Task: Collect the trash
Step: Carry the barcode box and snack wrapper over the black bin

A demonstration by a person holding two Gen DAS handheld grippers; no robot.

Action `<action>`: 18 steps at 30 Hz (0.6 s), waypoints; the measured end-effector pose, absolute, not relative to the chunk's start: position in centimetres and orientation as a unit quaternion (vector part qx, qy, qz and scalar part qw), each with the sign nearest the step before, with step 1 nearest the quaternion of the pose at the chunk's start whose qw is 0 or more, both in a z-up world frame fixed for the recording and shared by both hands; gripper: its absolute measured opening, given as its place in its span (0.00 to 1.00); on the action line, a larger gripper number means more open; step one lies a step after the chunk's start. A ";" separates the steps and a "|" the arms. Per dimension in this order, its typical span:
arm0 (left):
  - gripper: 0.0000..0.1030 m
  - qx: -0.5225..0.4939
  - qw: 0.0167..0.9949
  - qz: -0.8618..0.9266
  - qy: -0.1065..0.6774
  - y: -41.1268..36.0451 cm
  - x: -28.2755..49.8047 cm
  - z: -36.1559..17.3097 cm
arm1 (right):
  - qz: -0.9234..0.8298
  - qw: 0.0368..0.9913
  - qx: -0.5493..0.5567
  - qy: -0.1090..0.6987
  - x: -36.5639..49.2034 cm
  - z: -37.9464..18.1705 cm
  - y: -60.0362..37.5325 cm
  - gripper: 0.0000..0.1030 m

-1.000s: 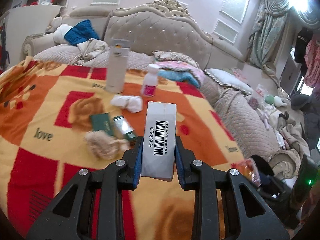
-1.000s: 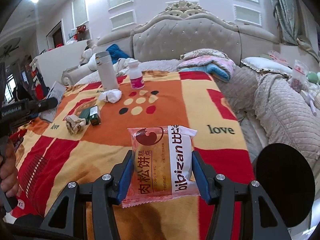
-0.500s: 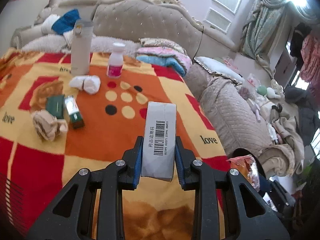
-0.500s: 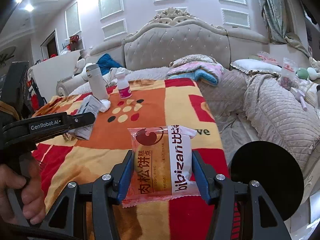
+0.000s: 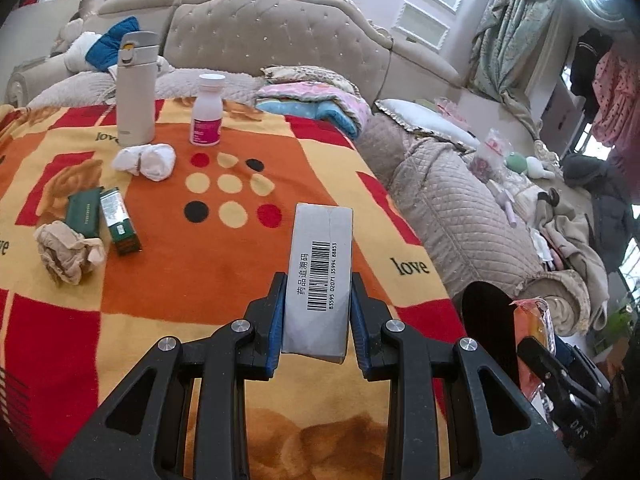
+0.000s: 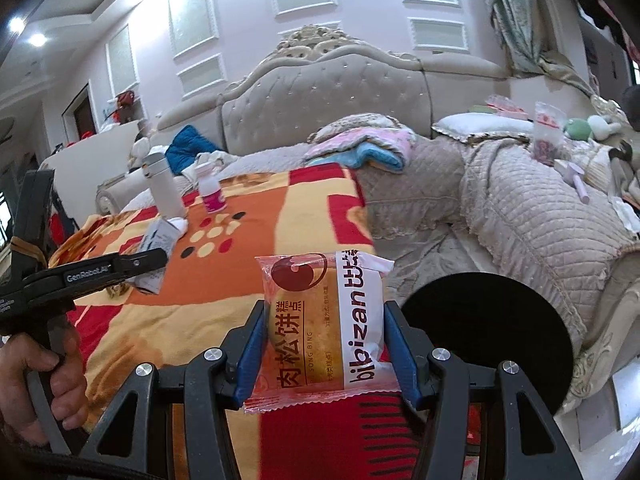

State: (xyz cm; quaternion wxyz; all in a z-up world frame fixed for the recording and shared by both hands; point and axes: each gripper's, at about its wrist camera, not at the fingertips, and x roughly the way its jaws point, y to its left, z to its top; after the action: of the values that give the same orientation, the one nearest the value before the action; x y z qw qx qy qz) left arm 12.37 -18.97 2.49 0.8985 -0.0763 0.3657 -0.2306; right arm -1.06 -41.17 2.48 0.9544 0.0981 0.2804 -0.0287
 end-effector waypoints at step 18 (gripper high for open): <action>0.26 0.001 0.844 -0.389 0.369 -29.4 8.9 2.1 | -0.103 0.939 0.139 0.297 -2.6 0.7 -47.9 0.53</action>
State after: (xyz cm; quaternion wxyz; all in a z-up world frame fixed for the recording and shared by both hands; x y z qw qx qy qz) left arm 8.91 -29.37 2.09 0.8442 0.0010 0.3688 -0.3890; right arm -2.61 -47.91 0.74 0.9391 0.1385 0.2969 -0.1034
